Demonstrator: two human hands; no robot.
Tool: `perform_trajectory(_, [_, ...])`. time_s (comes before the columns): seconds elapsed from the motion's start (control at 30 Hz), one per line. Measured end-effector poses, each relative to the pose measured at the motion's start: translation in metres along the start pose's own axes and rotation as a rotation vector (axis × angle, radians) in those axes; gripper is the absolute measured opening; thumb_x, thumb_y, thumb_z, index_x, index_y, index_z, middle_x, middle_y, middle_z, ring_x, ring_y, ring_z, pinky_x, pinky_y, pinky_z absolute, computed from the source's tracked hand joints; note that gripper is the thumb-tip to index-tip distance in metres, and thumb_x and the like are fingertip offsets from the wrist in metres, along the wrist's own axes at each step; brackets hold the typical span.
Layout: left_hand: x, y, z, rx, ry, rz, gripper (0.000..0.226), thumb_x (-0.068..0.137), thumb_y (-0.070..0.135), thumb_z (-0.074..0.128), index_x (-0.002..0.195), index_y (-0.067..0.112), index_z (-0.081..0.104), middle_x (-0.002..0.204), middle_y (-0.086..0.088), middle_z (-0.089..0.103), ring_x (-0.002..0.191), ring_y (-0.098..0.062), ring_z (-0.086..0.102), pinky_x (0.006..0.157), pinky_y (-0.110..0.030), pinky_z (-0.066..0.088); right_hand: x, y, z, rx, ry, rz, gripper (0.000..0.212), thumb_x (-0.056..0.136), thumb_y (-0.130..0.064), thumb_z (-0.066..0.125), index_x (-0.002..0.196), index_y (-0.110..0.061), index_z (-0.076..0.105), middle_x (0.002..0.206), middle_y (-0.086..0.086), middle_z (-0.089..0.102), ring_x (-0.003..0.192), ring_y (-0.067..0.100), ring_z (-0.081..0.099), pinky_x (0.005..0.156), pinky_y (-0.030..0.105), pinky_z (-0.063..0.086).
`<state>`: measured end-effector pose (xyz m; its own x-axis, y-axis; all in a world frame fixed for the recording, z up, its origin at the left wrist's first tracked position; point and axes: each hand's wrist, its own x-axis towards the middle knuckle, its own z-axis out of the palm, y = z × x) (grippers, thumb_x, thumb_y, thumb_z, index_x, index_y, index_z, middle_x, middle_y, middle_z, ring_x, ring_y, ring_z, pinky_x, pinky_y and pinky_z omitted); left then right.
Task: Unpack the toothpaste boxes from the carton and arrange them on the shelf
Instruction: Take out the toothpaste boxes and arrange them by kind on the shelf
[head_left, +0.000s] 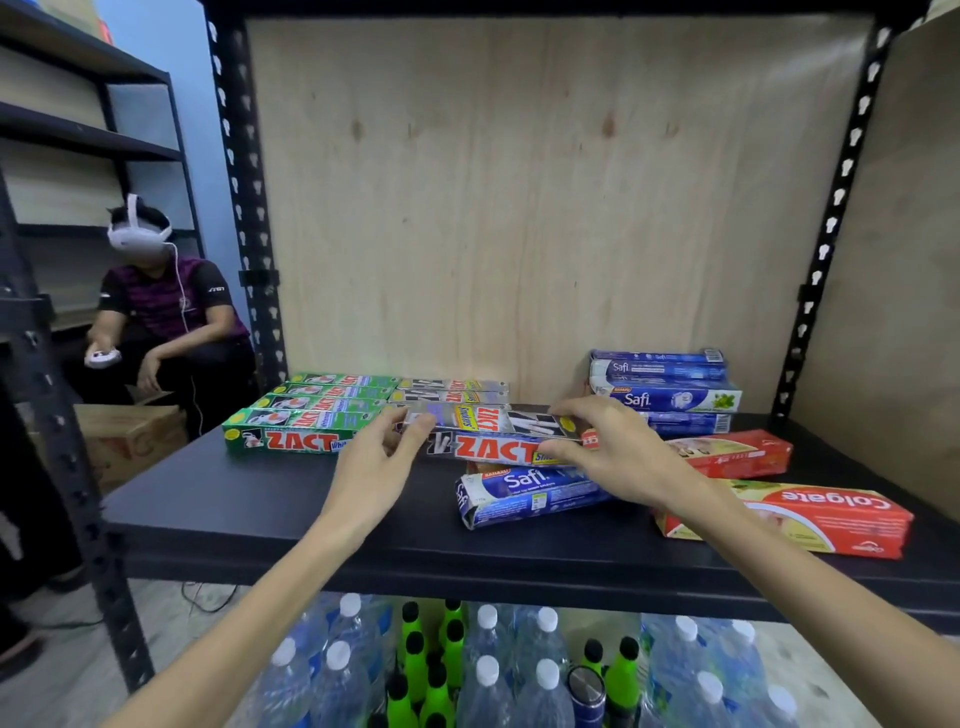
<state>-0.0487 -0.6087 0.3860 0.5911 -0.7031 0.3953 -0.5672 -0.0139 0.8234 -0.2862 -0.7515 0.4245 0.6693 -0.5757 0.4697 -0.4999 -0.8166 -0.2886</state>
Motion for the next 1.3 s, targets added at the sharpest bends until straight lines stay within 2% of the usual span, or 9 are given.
perform_trajectory(0.1, [-0.013,-0.008,-0.030,0.085,0.013,0.037,0.055,0.092,0.066,0.047,0.129,0.028,0.059,0.101,0.012,0.068,0.096,-0.001,0.061,0.078,-0.020,0.045,-0.007,-0.023,0.006,-0.013,-0.024,-0.032,0.062,0.086,-0.066,0.055,0.135,-0.028,0.056,0.132,-0.003,0.060,0.123,0.015,0.048,0.102,0.041,0.044])
perform_trajectory(0.2, [-0.025,-0.024,-0.059,0.270,0.071,0.108,0.055,0.090,0.073,0.036,0.111,0.032,0.065,0.098,0.015,0.066,0.094,-0.006,0.060,0.088,-0.041,0.049,-0.009,-0.049,0.017,-0.024,-0.048,-0.069,0.060,0.088,-0.064,0.054,0.136,-0.028,0.056,0.135,-0.004,0.058,0.125,0.017,0.046,0.103,0.046,0.041])
perform_trajectory(0.33, [-0.037,-0.053,-0.099,0.435,0.156,0.079,0.053,0.094,0.069,0.029,0.115,0.036,0.064,0.114,0.012,0.065,0.116,-0.017,0.054,0.098,-0.054,0.039,-0.003,-0.094,0.038,-0.067,-0.059,-0.097,0.060,0.089,-0.067,0.050,0.135,-0.028,0.055,0.132,-0.003,0.057,0.125,0.021,0.044,0.102,0.046,0.036])
perform_trajectory(0.53, [-0.040,-0.078,-0.123,0.491,0.179,0.009,0.045,0.096,0.062,0.033,0.110,0.036,0.066,0.104,0.012,0.068,0.116,-0.021,0.055,0.095,-0.049,0.038,-0.002,-0.135,0.071,-0.179,-0.102,-0.075,0.060,0.088,-0.072,0.045,0.129,-0.030,0.058,0.125,-0.005,0.061,0.121,0.019,0.041,0.100,0.046,0.027])
perform_trajectory(0.77, [-0.079,-0.073,-0.101,0.327,0.371,0.085,0.028,0.093,0.045,0.062,0.115,0.030,0.052,0.112,0.011,0.053,0.113,-0.014,0.051,0.099,-0.041,0.040,-0.034,-0.151,0.083,0.068,0.046,0.056,0.060,0.078,-0.078,0.053,0.115,-0.032,0.065,0.101,-0.012,0.062,0.104,0.012,0.052,0.089,0.037,0.029])
perform_trajectory(0.97, [-0.129,-0.056,-0.065,0.246,0.239,0.205,0.052,0.090,0.070,0.042,0.130,0.037,0.049,0.124,0.024,0.053,0.123,0.001,0.045,0.112,-0.039,0.030,-0.059,-0.185,0.083,0.435,0.029,0.058,0.047,0.098,-0.060,0.039,0.090,-0.027,0.072,0.079,-0.012,0.065,0.087,0.004,0.057,0.098,0.043,0.039])
perform_trajectory(1.1, [-0.134,-0.054,-0.065,0.253,0.248,0.180,0.063,0.085,0.073,0.047,0.135,0.036,0.045,0.123,0.024,0.052,0.121,0.001,0.044,0.113,-0.041,0.030,-0.068,-0.201,0.086,0.554,-0.021,0.037,0.043,0.103,-0.043,0.039,0.096,-0.014,0.070,0.087,-0.003,0.070,0.088,0.008,0.061,0.092,0.038,0.047])
perform_trajectory(1.2, [-0.133,-0.056,-0.074,0.225,0.286,0.137,0.062,0.079,0.074,0.058,0.129,0.038,0.046,0.113,0.027,0.054,0.115,-0.001,0.045,0.107,-0.033,0.031,-0.071,-0.199,0.082,0.690,-0.138,0.037,0.030,0.102,-0.028,0.044,0.108,-0.021,0.073,0.100,-0.011,0.073,0.098,-0.002,0.063,0.086,0.015,0.047])
perform_trajectory(1.3, [-0.126,-0.059,-0.087,0.195,0.292,0.123,0.054,0.079,0.066,0.066,0.120,0.042,0.040,0.110,0.026,0.058,0.116,-0.004,0.044,0.104,-0.029,0.028,-0.062,-0.185,0.087,0.523,-0.150,-0.088,0.030,0.096,-0.025,0.049,0.119,-0.031,0.067,0.112,-0.020,0.068,0.109,-0.005,0.057,0.098,0.023,0.045])
